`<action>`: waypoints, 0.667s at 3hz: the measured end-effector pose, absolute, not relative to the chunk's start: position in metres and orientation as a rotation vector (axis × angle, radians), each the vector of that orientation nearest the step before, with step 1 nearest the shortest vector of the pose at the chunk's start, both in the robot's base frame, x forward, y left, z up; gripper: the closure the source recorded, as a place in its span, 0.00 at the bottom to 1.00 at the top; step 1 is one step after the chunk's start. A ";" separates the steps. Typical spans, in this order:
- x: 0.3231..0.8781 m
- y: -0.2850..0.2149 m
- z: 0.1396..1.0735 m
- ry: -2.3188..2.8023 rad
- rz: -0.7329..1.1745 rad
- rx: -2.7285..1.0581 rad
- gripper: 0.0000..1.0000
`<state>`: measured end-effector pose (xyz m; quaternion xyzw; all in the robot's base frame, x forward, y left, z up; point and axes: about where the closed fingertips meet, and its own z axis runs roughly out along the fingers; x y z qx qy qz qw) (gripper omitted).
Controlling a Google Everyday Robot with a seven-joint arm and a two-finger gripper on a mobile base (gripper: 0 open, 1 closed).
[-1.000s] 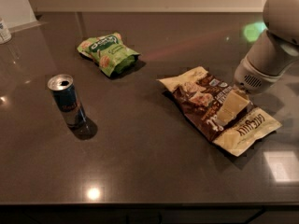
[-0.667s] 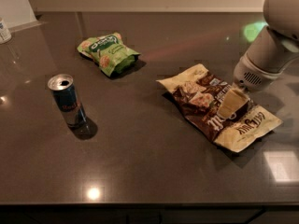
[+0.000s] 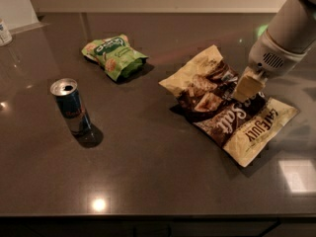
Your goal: Pick brown chip bag
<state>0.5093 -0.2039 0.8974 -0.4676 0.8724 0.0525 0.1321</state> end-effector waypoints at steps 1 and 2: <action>0.518 -0.197 0.943 2.448 0.184 -1.386 1.00; 0.534 -0.196 0.986 2.368 0.212 -1.422 1.00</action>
Offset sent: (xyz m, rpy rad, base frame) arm 0.0248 0.0029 0.1082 0.0964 -0.0790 0.0932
